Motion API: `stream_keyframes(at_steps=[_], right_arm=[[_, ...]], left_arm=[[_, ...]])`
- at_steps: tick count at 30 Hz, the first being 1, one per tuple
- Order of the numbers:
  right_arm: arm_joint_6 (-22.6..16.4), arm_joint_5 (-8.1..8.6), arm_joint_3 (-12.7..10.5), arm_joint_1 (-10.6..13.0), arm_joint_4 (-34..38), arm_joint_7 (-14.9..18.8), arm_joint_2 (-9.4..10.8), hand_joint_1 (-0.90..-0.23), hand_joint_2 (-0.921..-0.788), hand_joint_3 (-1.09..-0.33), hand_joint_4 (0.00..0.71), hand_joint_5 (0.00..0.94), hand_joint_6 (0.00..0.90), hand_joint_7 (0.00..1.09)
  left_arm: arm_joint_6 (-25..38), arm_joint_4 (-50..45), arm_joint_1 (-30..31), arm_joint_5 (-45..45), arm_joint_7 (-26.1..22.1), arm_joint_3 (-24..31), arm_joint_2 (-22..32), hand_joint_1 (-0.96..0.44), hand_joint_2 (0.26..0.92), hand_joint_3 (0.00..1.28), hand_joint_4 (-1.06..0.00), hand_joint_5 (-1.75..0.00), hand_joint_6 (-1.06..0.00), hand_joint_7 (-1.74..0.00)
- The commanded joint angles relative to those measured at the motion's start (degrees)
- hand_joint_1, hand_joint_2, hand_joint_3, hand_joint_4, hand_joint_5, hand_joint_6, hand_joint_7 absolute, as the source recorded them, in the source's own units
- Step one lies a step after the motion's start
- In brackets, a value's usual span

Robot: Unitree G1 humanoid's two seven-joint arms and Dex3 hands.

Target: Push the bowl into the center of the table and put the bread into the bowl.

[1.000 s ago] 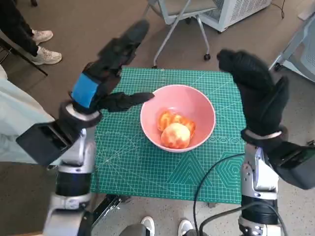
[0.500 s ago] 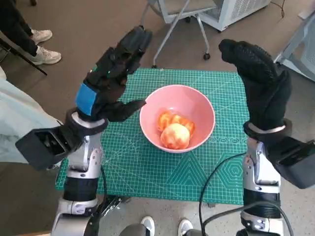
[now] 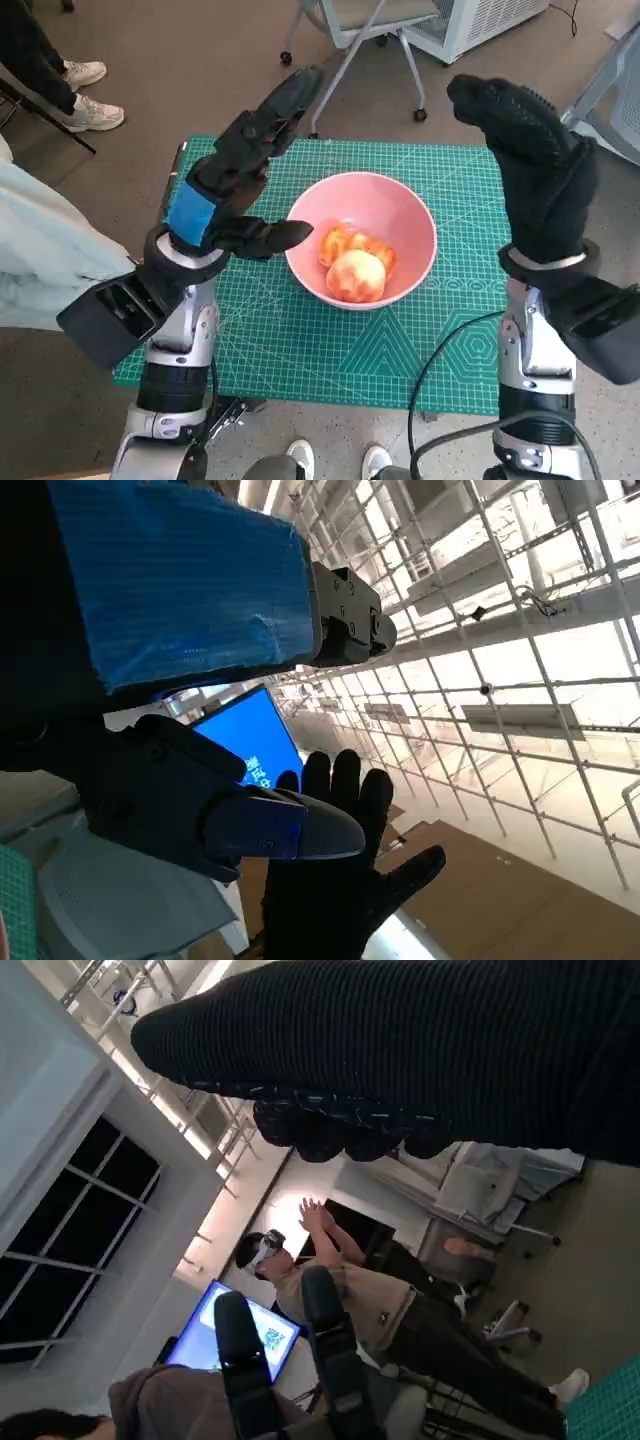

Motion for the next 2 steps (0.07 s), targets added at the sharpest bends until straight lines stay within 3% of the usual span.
stream_keyframes(at_steps=[1, 2], right_arm=[[1.8, -0.29, 0.0, 1.5, -0.9, -0.7, -0.9, -0.713, -0.921, -0.784, 0.190, 0.003, 0.071, 0.52], [2.0, -0.34, 0.0, 1.5, -1.0, -0.8, -0.9, -0.715, -0.921, -0.782, 0.191, 0.003, 0.073, 0.52]], left_arm=[[0.8, -0.7, 0.3, -0.6, 0.9, 0.0, -0.4, -0.68, 0.921, 0.31, -0.08, 0.00, -0.19, 0.00], [1.0, -0.7, 0.3, -0.8, 1.0, 0.0, -0.6, -0.68, 0.921, 0.31, -0.08, 0.00, -0.19, 0.00]])
